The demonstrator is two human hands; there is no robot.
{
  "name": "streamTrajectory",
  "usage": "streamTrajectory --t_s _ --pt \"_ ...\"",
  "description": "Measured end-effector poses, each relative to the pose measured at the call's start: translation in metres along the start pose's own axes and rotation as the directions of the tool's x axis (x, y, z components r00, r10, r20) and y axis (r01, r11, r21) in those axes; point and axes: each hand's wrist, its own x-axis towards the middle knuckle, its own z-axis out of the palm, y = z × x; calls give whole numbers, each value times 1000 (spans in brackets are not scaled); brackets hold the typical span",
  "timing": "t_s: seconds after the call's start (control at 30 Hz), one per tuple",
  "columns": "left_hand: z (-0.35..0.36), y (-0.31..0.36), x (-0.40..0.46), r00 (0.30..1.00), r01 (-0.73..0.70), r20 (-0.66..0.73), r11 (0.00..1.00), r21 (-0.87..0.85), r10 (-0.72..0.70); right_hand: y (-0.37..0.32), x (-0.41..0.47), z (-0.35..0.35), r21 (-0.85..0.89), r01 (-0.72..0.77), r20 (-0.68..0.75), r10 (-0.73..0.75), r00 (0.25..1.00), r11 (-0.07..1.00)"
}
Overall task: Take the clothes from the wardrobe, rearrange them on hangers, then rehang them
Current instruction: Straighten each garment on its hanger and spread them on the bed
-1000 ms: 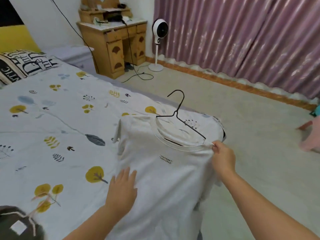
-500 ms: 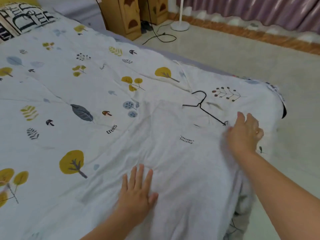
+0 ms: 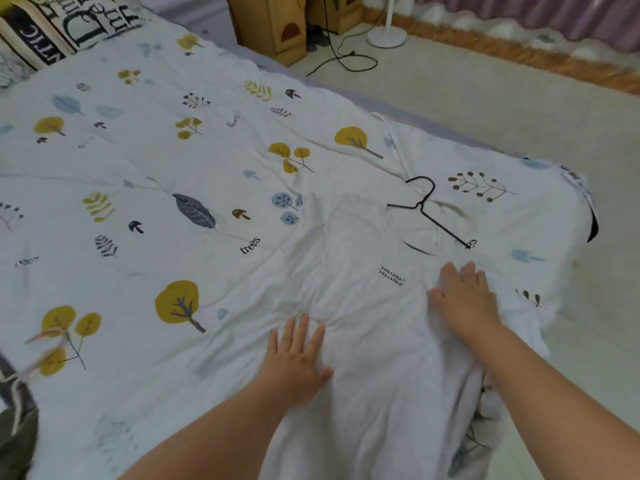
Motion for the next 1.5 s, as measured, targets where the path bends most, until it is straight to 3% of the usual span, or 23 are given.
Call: streamTrajectory --t_s 0.1,0.23,0.37,0.57,0.9,1.17,1.3,1.5 --pt "-31 3 -18 994 -25 107 999 -23 27 -4 -47 -7 68 90 -21 -88 996 994" --pt "-72 -7 -71 982 -48 173 987 -153 75 -19 -107 -21 10 180 108 -180 978 984" --pt "-94 -31 -131 985 -48 151 977 -209 81 -47 -157 -36 -58 213 284 -188 940 975" --pt "-95 -108 -243 998 7 59 967 -255 8 -115 -255 -58 -72 322 325 -283 902 944" --pt "-19 -260 -494 996 79 4 924 -374 -84 -250 -488 -38 -98 456 363 -394 844 885" --pt "74 -376 -688 961 275 89 857 -435 -264 -330 -675 30 -103 612 492 -495 716 784" --pt "108 -407 -757 931 354 90 809 -469 -355 -350 -730 44 -110 667 543 -518 662 737" --pt "147 -407 -826 869 439 89 677 -591 -486 -355 -764 44 -96 690 504 -562 655 717"
